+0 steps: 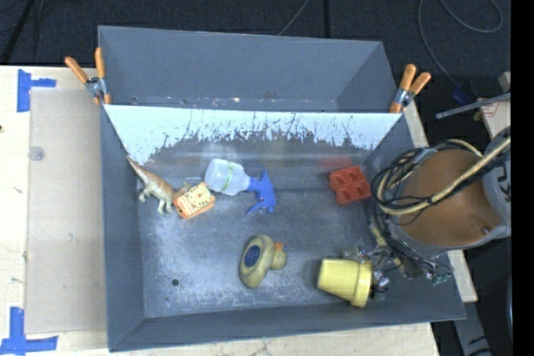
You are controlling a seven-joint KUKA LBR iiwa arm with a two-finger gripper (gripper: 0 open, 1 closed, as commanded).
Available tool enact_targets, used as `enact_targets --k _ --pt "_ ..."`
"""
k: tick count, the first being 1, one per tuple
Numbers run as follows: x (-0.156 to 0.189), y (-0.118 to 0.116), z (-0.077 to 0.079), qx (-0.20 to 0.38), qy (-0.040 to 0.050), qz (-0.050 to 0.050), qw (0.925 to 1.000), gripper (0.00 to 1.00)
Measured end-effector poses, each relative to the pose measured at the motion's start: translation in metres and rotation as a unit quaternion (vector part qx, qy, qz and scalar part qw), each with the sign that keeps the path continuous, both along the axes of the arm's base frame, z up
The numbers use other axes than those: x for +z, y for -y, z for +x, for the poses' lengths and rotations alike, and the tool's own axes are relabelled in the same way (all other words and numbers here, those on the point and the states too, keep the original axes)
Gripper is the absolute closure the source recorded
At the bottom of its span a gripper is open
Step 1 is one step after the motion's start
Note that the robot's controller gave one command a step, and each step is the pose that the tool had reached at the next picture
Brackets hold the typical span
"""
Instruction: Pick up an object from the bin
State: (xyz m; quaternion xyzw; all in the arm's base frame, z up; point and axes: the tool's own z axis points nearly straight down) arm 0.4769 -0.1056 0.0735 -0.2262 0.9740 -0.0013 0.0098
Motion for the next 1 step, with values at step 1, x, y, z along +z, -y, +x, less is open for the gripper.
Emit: enact_targets --k 1 --pt "-0.0001 -0.0001 0.0001 0.001 0.0001 0.0 1.0 1.0"
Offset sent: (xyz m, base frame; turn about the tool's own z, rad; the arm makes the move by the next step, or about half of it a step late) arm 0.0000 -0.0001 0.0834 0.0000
